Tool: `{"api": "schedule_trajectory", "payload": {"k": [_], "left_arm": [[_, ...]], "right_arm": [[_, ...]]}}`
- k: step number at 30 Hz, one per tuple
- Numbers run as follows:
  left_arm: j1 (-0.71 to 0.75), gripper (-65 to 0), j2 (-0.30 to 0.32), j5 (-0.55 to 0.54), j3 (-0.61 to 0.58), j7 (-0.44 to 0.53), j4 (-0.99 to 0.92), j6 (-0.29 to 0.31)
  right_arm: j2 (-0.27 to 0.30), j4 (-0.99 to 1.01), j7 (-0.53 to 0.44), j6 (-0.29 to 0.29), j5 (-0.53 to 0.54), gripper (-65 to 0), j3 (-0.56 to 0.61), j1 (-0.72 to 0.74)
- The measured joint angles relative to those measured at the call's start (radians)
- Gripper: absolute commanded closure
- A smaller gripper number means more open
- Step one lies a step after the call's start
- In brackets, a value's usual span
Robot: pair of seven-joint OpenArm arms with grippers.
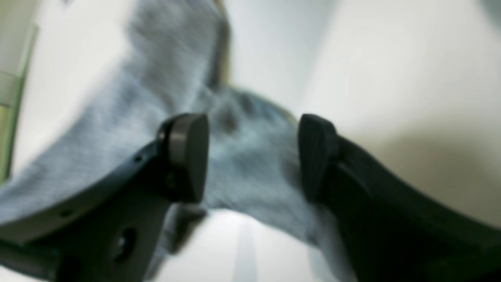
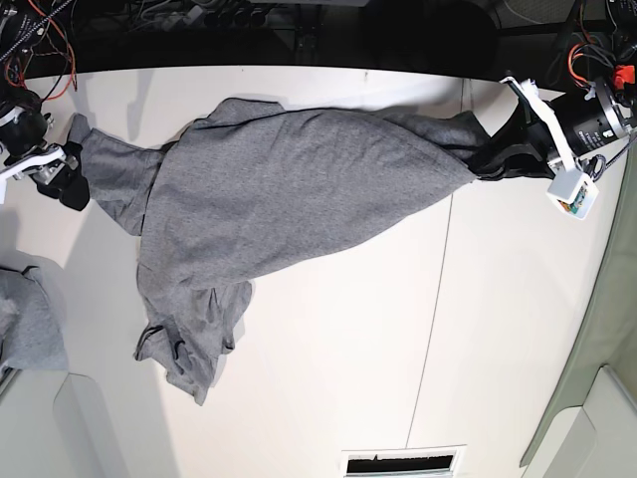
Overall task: Layout the t-shirt on the table in an organized manner, then fold the t-shirt properly
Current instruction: 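Lift the held shirt and stretch it between both grippers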
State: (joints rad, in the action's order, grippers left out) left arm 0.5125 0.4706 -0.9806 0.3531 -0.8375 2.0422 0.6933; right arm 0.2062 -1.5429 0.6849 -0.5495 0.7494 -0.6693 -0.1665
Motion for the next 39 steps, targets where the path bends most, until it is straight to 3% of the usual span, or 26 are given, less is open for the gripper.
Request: {"api": "schedule_trajectory", "payload": {"k": [4, 7, 12, 19, 22, 26, 27, 30, 34, 37, 39], "left_arm": [[0.000, 0.0, 0.000, -0.001, 0.000, 0.000, 0.000, 0.000], [0.000, 0.0, 0.000, 0.000, 0.000, 0.000, 0.000, 0.000], [0.000, 0.0, 0.000, -0.001, 0.000, 0.000, 0.000, 0.000], [0.000, 0.0, 0.000, -0.001, 0.000, 0.000, 0.000, 0.000], [0.000, 0.0, 0.000, -0.001, 0.000, 0.000, 0.000, 0.000], [0.000, 0.0, 0.000, -0.001, 0.000, 0.000, 0.000, 0.000], [0.000, 0.0, 0.000, -0.001, 0.000, 0.000, 0.000, 0.000], [-0.011, 0.0, 0.000, 0.040, 0.000, 0.000, 0.000, 0.000], [-0.111, 0.0, 0.009, 0.179, 0.000, 0.080, -0.034, 0.003], [-0.216, 0.0, 0.040, 0.239, 0.000, 0.138, -0.128, -0.084], [-0.286, 0.0, 0.060, 0.244, 0.000, 0.133, -0.209, -0.090]], "right_arm": [[-0.043, -0.097, -0.014, -0.005, -0.014, -36.0, 0.002, 0.031], [-0.059, -0.057, -0.058, 0.009, -0.102, -36.0, 0.059, 0.082], [-0.066, 0.139, -0.196, 0.109, -0.312, -36.0, 0.187, 0.208], [-0.065, 0.497, -0.214, 0.130, -0.335, -35.9, 0.298, 0.412], [-0.072, 0.572, -0.232, 0.131, -0.334, -27.6, 0.310, 0.437], [-0.086, 0.575, -0.229, 0.098, -0.338, -2.7, 0.310, 0.456], [-0.091, 0.575, -0.229, 0.083, -0.339, 0.0, 0.310, 0.463], [-0.099, 0.575, -0.227, 0.019, -0.338, 0.0, 0.310, 0.496], [-0.123, 0.576, -0.219, 0.006, -0.333, 0.0, 0.309, 0.583], [-0.156, 0.576, -0.181, -0.008, -0.318, 0.0, 0.310, 0.680], [-0.174, 0.576, -0.137, -0.012, -0.287, 0.0, 0.323, 0.750]]}}
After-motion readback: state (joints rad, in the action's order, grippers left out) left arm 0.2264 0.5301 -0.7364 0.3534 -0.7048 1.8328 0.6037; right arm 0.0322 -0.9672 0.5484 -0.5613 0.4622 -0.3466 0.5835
